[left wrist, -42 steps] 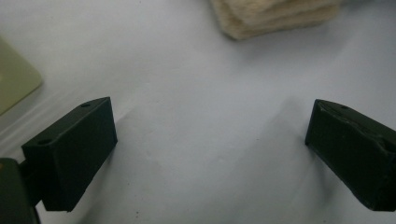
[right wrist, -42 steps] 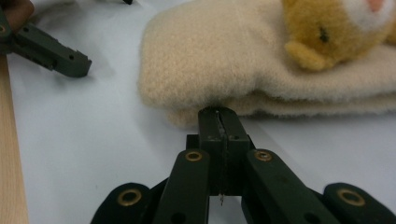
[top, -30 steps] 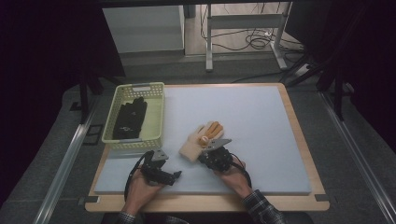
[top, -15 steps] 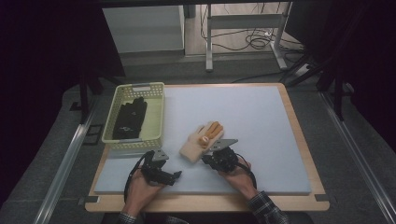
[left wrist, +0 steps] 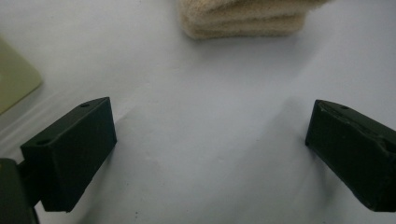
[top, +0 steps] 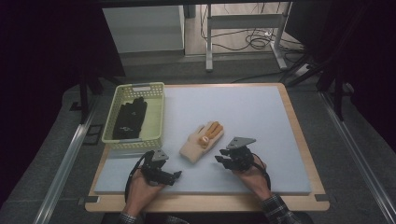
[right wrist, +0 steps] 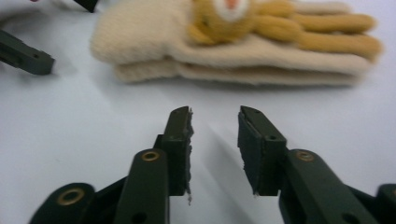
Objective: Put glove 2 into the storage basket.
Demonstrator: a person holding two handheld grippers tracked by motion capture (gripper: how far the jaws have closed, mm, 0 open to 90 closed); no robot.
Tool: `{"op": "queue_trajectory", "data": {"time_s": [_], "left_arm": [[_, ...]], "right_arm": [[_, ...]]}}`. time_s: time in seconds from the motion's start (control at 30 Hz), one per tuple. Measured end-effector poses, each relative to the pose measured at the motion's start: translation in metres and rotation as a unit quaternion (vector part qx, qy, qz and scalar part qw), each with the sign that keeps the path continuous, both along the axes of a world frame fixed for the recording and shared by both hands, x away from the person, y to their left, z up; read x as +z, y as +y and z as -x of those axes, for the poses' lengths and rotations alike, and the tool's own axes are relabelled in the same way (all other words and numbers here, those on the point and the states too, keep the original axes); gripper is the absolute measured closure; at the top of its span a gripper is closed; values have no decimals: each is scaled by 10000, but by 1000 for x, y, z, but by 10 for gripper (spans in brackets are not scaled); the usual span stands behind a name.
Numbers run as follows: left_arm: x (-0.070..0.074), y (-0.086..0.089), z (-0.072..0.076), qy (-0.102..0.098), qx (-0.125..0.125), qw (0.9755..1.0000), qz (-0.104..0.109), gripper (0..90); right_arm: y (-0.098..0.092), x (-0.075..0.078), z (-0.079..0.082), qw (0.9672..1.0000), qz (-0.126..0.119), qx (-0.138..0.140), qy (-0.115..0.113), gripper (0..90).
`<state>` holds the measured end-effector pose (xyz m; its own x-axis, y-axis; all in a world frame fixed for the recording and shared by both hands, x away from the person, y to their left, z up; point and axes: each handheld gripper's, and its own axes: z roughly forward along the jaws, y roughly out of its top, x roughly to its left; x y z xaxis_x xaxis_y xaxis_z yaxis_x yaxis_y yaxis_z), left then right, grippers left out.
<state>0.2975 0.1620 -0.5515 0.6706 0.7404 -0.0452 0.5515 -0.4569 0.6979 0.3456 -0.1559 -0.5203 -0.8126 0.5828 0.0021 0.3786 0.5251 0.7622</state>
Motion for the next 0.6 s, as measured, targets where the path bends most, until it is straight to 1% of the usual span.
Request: {"op": "queue_trajectory", "data": {"time_s": [0.03,0.13,0.17,0.2,0.23,0.27,0.3,0.37,0.4,0.43,0.47,0.5,0.6], "left_arm": [[0,0,0,-1,-2,10000,0,18],[0,0,0,-2,-2,10000,-2,18],[0,0,0,-2,-3,10000,-1,18],[0,0,0,-1,-1,10000,2,18],[0,0,0,1,-1,10000,2,18],[0,0,0,1,-1,10000,2,18],[0,0,0,0,-1,10000,3,18],[0,0,0,0,-1,10000,2,18],[0,0,0,0,-1,10000,2,18],[0,0,0,0,-2,10000,2,18],[0,0,0,0,-2,10000,2,18],[0,0,0,0,-3,10000,0,18],[0,0,0,0,-5,10000,-1,18]], "right_arm": [[-7,1,0,9999,22,-92,-37,555],[-19,1,-2,9997,42,-228,-56,477],[-19,1,-2,9997,42,-228,-56,477],[-26,1,-3,9994,68,-334,-65,434],[-30,0,-3,9992,78,-391,-67,414],[-30,0,-3,9992,78,-391,-67,414],[-38,0,-4,9987,108,-492,-69,375],[-45,-1,-5,9981,142,-589,-77,344],[-45,-1,-5,9981,142,-589,-77,344],[-52,-1,-5,9975,171,-678,-89,320],[-52,-1,-5,9975,171,-678,-89,320],[-59,-2,-6,9969,185,-760,-117,300],[-69,-3,-6,9959,243,-860,-154,276]]}}
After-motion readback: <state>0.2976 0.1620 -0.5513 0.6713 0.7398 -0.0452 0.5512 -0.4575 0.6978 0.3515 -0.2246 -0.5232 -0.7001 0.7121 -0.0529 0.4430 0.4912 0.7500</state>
